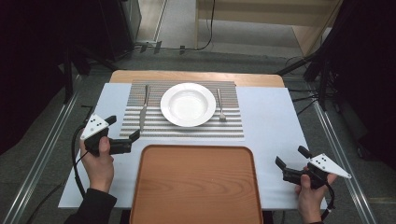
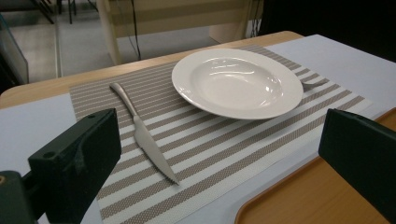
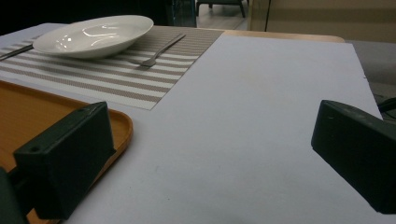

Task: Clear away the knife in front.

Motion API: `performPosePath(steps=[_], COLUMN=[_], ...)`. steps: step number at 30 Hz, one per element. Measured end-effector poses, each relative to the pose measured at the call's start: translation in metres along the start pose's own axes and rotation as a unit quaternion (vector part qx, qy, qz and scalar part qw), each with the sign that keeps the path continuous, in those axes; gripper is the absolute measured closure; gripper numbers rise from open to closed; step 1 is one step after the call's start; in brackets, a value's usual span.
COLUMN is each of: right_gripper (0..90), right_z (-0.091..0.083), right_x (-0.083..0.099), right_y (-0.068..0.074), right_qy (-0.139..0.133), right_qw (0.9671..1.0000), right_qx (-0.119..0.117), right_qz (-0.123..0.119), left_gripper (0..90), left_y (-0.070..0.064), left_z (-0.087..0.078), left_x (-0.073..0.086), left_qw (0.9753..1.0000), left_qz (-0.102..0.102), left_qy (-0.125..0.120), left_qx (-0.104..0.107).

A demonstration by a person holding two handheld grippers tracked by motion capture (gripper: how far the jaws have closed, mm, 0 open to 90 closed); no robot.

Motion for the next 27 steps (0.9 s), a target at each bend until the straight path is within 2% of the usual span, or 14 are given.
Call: performPosePath(steps=[9, 22, 27], right_gripper=[0.0, 0.0, 0.0], right_z=[0.0, 0.0, 0.0], right_x=[0.0, 0.0, 0.0], right_y=[0.0, 0.0, 0.0], right_qy=[0.001, 0.0, 0.001], right_qw=[1.0, 1.0, 1.0], right_qx=[-0.001, -0.003, -0.003], right_qz=[-0.002, -0.002, -0.002], left_gripper=[0.0, 0.0, 0.0], left_y=[-0.009, -0.01, -0.011], left_z=[0.02, 0.038, 0.045], left_x=[-0.01, -0.015, -0.018], left_qw=[0.9998, 0.9996, 0.9994], left_qz=[0.01, 0.009, 0.015], left_qy=[0.011, 0.023, 0.029], left_qx=[0.009, 0.011, 0.014])
Point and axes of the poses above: each handheld gripper's, and its own axes: z roughly forward along the jaws, x roughly out of its underside, y roughly to its left, the point moved 10 cm from there along z, roughly forward along the jaws, and after that the axes turned 9 degrees about -z, right-handed, at the moved point
